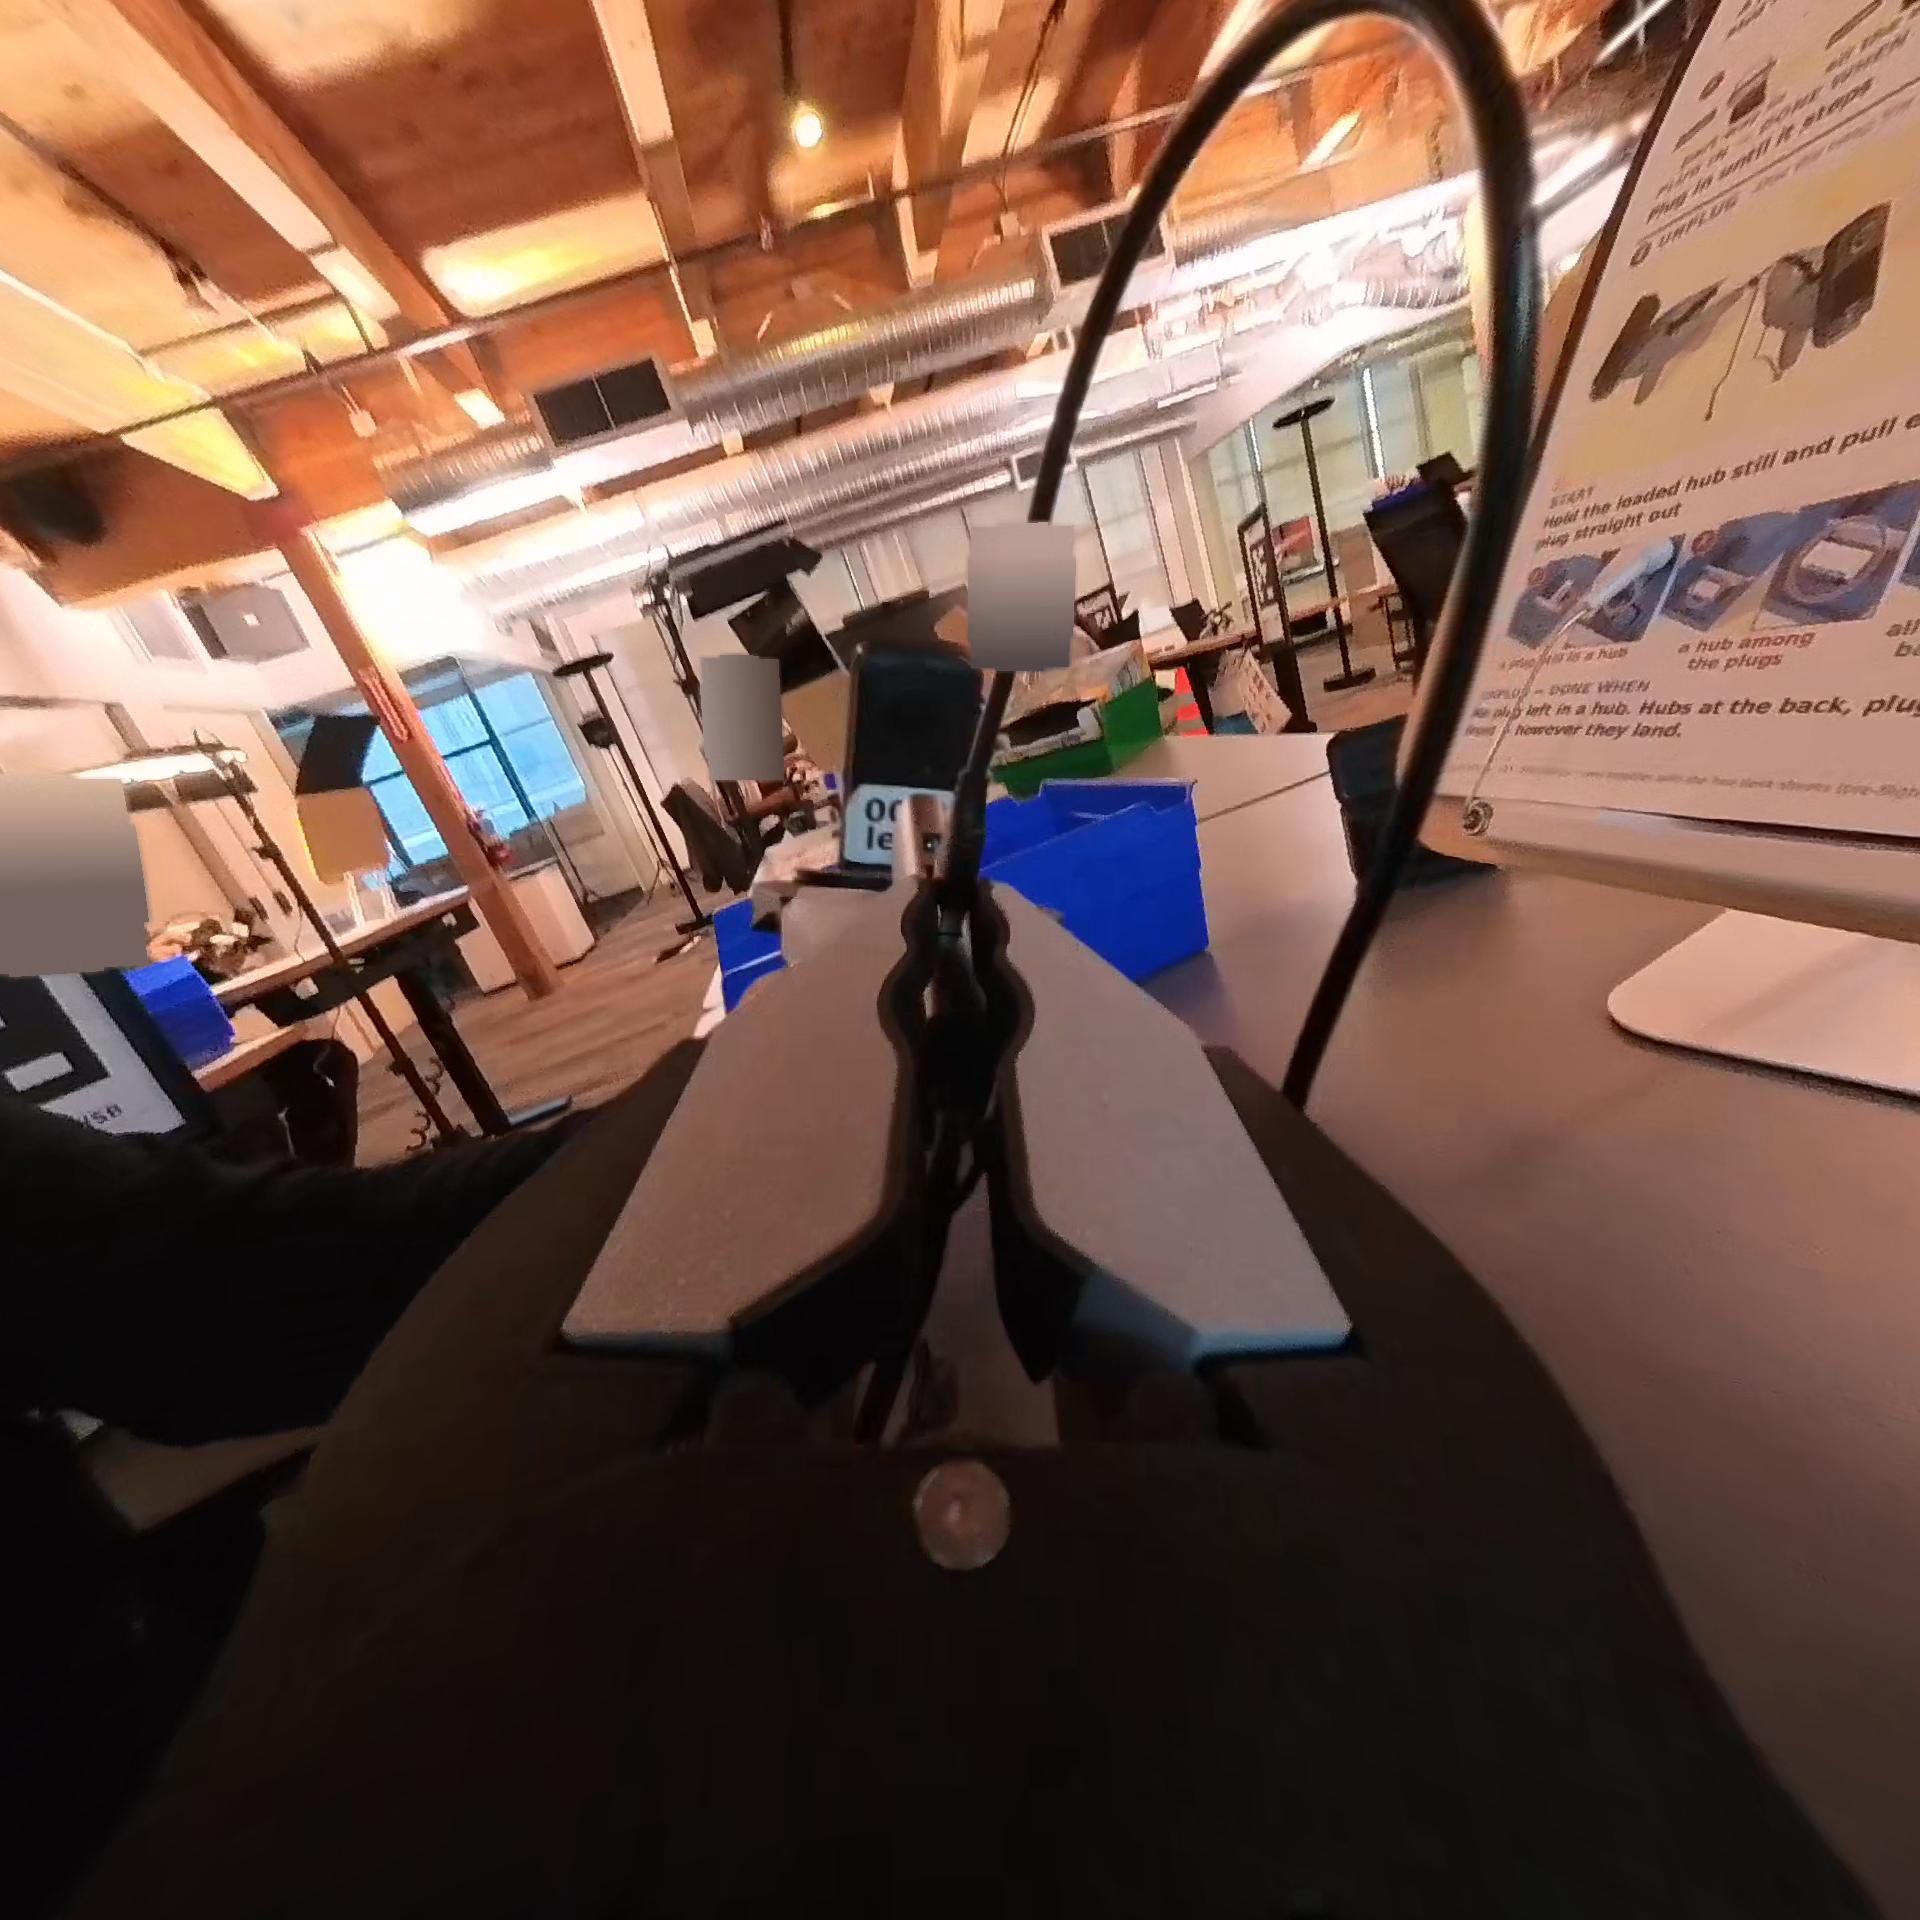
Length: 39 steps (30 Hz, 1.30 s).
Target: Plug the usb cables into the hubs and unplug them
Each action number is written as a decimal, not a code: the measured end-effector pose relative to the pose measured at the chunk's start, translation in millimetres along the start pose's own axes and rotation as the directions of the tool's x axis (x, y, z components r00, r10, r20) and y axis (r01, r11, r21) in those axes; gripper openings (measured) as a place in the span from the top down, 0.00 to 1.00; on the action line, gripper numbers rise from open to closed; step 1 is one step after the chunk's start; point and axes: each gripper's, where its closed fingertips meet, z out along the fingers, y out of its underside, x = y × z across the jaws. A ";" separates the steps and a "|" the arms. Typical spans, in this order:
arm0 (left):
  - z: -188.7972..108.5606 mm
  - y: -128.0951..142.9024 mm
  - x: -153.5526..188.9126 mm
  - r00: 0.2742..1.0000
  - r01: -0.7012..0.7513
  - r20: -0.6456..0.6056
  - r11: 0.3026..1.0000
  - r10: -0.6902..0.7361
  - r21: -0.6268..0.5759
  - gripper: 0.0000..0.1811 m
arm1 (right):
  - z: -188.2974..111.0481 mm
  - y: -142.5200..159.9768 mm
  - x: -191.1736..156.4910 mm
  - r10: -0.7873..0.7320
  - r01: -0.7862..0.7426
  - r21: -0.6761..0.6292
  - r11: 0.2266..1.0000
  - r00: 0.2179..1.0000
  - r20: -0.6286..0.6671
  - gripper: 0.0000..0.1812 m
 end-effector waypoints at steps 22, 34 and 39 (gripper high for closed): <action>-0.2 -15.7 23.2 0.992 -0.073 -0.097 0.993 0.082 0.093 0.91 | -10.4 -35.3 -0.2 -0.096 0.113 0.153 0.982 0.989 -0.116 0.99; 3.6 -1.1 31.0 0.965 -0.258 -0.067 0.966 0.255 -0.032 0.92 | -76.3 -94.6 -63.7 -0.483 0.374 -0.355 0.857 0.823 -0.299 0.98; 6.5 1.5 28.9 0.965 -0.260 -0.045 0.965 0.258 -0.047 0.92 | -177.4 -115.3 -56.2 -0.586 0.185 -0.711 0.678 0.720 -0.372 0.98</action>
